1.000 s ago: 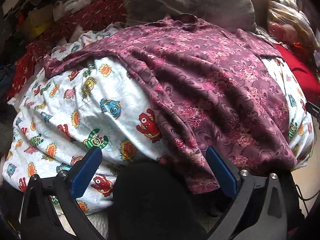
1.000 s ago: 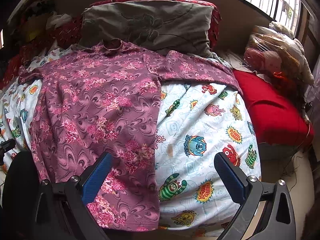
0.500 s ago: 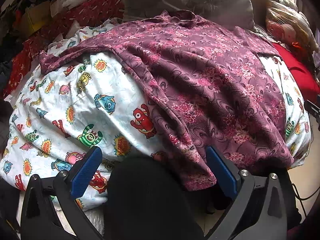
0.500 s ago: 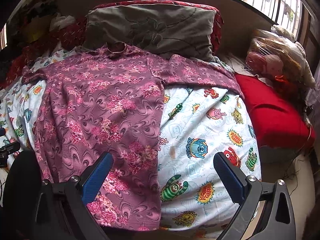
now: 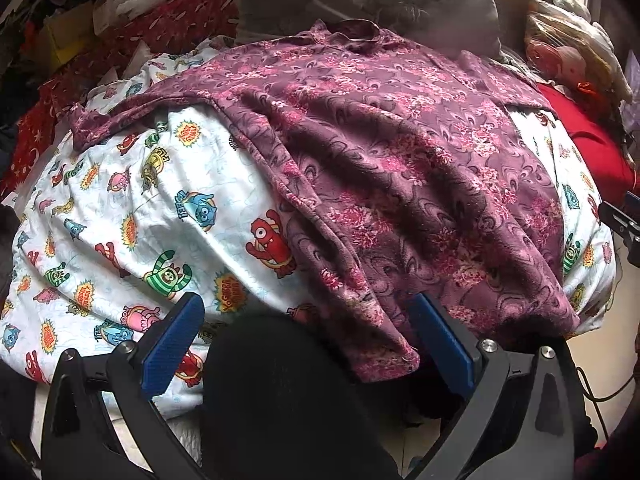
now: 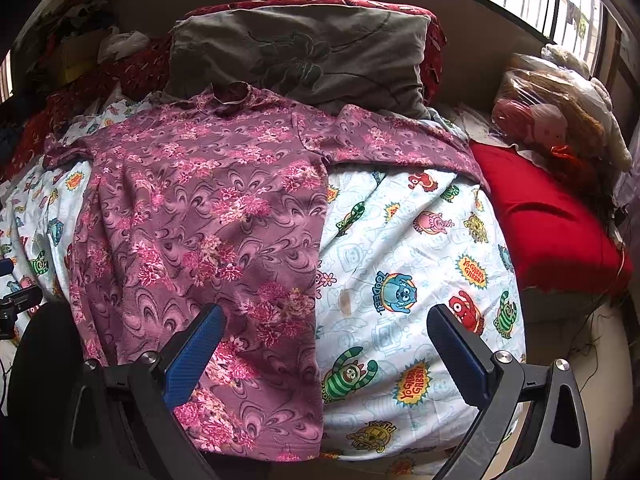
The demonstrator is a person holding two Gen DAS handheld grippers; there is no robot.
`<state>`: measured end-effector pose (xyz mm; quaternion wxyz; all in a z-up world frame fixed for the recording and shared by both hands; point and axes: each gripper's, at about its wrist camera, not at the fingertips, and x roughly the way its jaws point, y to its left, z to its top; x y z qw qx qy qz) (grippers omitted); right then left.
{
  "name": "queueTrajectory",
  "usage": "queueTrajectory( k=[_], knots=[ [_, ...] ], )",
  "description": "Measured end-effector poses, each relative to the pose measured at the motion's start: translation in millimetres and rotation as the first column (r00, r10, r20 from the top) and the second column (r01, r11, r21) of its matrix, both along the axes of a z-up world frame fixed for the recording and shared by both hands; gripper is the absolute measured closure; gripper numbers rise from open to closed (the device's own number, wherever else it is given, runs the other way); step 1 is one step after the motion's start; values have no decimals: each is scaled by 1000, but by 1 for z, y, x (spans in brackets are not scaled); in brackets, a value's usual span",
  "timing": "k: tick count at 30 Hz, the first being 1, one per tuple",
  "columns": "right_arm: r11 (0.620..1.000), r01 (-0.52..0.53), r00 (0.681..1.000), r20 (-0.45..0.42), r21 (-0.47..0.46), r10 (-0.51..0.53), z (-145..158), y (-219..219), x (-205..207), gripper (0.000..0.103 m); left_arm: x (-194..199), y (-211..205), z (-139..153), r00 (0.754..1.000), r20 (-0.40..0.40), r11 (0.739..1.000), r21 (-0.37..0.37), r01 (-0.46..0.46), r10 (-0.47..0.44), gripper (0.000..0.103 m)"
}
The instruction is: Fold small clothes
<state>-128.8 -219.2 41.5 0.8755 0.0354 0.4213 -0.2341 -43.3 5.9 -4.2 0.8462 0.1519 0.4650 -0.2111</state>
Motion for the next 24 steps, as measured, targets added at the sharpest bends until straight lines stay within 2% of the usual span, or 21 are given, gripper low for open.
queueTrajectory(
  k=[24],
  knots=[
    [999, 5, 1000, -5, 41, -5, -10, -4, 6, 2, 5, -7, -9, 1000, -25, 1000, 13, 0, 1, 0]
  ],
)
